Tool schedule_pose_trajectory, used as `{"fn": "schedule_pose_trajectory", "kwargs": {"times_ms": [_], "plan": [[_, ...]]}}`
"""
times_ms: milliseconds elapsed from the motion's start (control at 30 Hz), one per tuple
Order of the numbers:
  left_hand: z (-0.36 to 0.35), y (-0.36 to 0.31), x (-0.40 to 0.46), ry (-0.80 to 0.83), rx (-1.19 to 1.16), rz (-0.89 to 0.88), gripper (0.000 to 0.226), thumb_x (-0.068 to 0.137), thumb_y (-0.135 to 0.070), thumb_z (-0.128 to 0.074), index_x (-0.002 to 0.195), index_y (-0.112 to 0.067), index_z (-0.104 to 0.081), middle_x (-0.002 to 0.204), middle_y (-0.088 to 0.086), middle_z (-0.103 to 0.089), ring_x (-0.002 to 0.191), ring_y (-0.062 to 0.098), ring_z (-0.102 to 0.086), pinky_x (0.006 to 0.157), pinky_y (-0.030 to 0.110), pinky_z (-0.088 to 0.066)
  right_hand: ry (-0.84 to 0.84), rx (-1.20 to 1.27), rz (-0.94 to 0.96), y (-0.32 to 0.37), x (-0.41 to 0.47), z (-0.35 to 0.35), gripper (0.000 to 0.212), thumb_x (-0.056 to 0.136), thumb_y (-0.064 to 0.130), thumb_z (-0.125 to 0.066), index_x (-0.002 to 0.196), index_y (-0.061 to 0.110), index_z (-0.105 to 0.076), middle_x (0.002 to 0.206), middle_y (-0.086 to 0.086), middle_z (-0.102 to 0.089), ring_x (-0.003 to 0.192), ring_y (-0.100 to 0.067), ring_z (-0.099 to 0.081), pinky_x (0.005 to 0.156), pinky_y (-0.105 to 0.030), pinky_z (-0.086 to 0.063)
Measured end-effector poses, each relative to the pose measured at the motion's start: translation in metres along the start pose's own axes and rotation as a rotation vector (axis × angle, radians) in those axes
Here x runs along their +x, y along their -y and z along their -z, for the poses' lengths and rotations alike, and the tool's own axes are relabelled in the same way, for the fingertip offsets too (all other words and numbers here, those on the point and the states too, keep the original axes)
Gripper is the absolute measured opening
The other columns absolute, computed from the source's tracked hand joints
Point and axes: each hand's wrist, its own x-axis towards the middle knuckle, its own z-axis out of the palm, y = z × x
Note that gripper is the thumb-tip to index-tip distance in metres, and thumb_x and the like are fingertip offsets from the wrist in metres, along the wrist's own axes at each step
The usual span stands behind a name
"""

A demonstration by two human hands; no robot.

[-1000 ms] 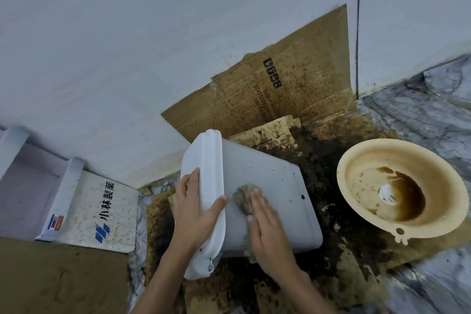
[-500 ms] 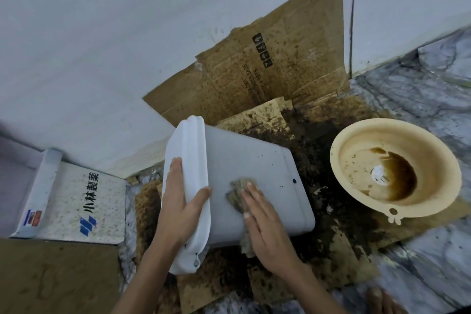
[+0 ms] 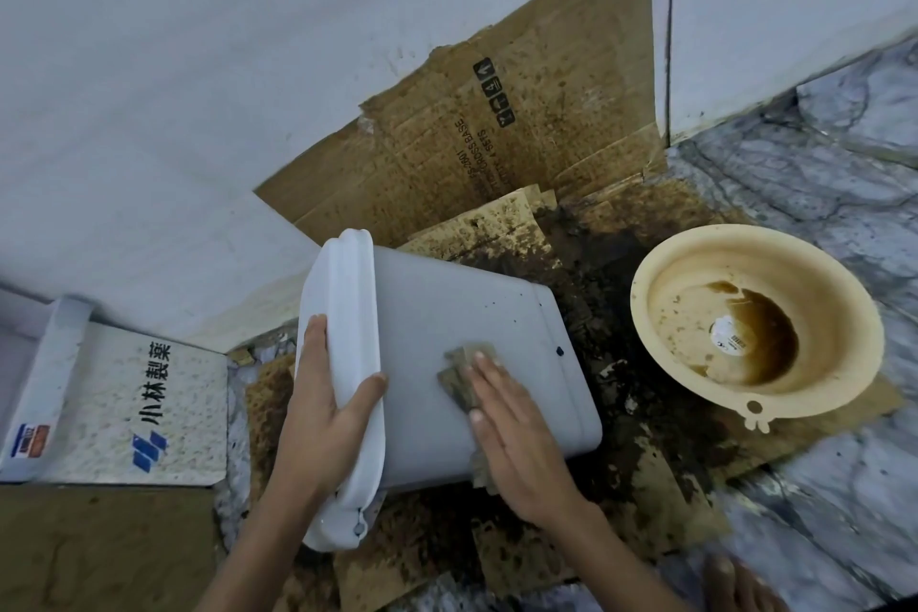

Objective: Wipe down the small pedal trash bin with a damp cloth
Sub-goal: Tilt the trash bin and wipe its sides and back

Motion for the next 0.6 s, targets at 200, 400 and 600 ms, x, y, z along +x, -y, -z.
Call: {"fn": "schedule_pose_trajectory", "kwargs": {"times_ms": [200, 400, 600], "plan": [[0.0, 0.003, -0.001, -0.002, 0.023, -0.002, 0.086, 0.099, -0.041, -0.061, 0.164, -0.037, -0.004, 0.17, -0.019, -0.011, 0.154, 0.015, -0.023, 0.123, 0.05, -0.027, -0.117, -0.008, -0.321, -0.084, 0.004, 0.021, 0.053, 0.106, 0.037, -0.024, 0.156, 0.02, -0.016, 0.164, 0.007, -0.01, 0.15, -0.003, -0.004, 0.124, -0.037, -0.01], [0.001, 0.006, 0.001, -0.006, 0.02, 0.013, 0.086, 0.099, -0.039, -0.062, 0.164, -0.037, -0.005, 0.17, -0.015, -0.016, 0.153, 0.019, -0.028, 0.121, 0.055, -0.031, -0.125, 0.051, -0.369, -0.083, 0.037, 0.02, 0.051, 0.106, 0.029, -0.031, 0.155, 0.018, -0.022, 0.163, 0.006, -0.013, 0.15, -0.007, -0.005, 0.123, -0.03, -0.007], [0.003, 0.003, 0.001, -0.006, 0.017, 0.005, 0.096, 0.084, -0.056, -0.057, 0.164, -0.036, -0.007, 0.169, -0.015, -0.019, 0.152, 0.017, -0.029, 0.121, 0.054, -0.031, -0.187, 0.12, -0.278, -0.074, -0.032, 0.001, 0.052, 0.104, 0.044, -0.028, 0.155, 0.034, -0.02, 0.162, 0.021, -0.014, 0.149, 0.002, -0.008, 0.12, -0.017, -0.008]]}}
